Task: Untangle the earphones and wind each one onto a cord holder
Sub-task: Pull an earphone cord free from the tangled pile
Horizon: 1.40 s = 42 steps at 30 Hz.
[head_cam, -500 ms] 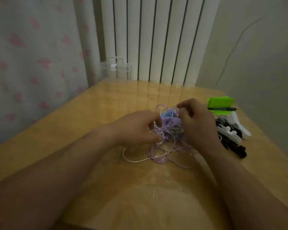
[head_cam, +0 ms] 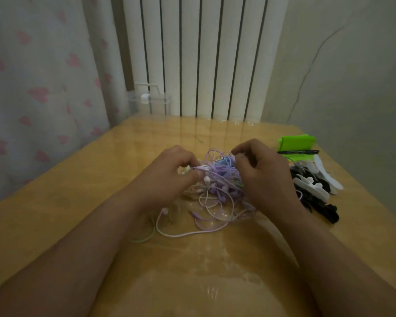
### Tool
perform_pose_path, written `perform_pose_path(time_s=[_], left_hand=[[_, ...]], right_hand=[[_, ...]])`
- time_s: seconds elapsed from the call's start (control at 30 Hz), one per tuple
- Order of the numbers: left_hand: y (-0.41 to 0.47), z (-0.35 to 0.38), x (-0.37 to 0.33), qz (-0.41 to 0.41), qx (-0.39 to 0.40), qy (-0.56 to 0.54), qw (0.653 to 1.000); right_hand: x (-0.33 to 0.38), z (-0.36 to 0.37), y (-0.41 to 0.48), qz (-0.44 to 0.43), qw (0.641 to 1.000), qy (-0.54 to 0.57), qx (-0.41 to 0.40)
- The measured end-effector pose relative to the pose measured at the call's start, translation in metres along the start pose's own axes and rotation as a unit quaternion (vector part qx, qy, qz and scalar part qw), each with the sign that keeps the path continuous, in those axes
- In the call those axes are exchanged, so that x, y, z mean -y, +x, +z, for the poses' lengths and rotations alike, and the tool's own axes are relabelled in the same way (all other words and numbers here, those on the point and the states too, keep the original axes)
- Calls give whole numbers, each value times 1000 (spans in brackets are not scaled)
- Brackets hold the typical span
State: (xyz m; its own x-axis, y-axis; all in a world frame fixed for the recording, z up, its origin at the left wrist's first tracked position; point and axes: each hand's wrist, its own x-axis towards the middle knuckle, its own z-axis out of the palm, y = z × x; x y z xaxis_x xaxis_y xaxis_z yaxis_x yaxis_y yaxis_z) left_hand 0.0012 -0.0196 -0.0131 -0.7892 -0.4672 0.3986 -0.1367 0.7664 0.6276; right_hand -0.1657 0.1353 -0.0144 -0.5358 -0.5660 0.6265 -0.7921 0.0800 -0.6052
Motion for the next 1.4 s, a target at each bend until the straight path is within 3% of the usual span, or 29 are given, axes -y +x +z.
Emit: perform_pose_path(time_s=[0.1,0.2,0.37,0.47,0.53,0.63,0.8,0.97,1.07,1.17,1.27,1.33,1.4], left_hand=[[0,-8,-4,-47,-21,-172,984],[1,-7,-6,-91,-30,-289,953],[-1,5,-4,-76,-24,-227,971],[-1,9,-2,-51,-17,-145,988],[-1,12,-2,-53,-9,-122,991],[-2,15,-5,-68,35,-150,986],[-3,19,-7,-75,47,-179,980],[-1,9,-9,-101,-48,-275,955],[3,-1,-4,-102,-120,-297,942],[4,-8,2,-127,-137,-361,914],[4,-11,-2,-160,-96,-512,839],[4,-12,-7,-163,-36,-603,780],[3,-11,-10,-140,23,-653,744]], right_hand=[[1,1,-1,5,1000,2,2],[13,-3,-3,42,994,90,39],[28,1,-12,78,971,120,191],[28,0,-9,155,921,261,243],[29,-2,-7,195,885,333,259],[26,1,-4,246,864,375,227],[22,8,-1,264,899,318,143],[12,5,3,236,962,131,26],[5,3,1,179,983,24,40],[4,9,-4,145,987,-30,65],[9,12,-5,46,994,-94,23],[18,9,-4,-6,998,-61,-23],[28,6,-7,-10,999,24,-24]])
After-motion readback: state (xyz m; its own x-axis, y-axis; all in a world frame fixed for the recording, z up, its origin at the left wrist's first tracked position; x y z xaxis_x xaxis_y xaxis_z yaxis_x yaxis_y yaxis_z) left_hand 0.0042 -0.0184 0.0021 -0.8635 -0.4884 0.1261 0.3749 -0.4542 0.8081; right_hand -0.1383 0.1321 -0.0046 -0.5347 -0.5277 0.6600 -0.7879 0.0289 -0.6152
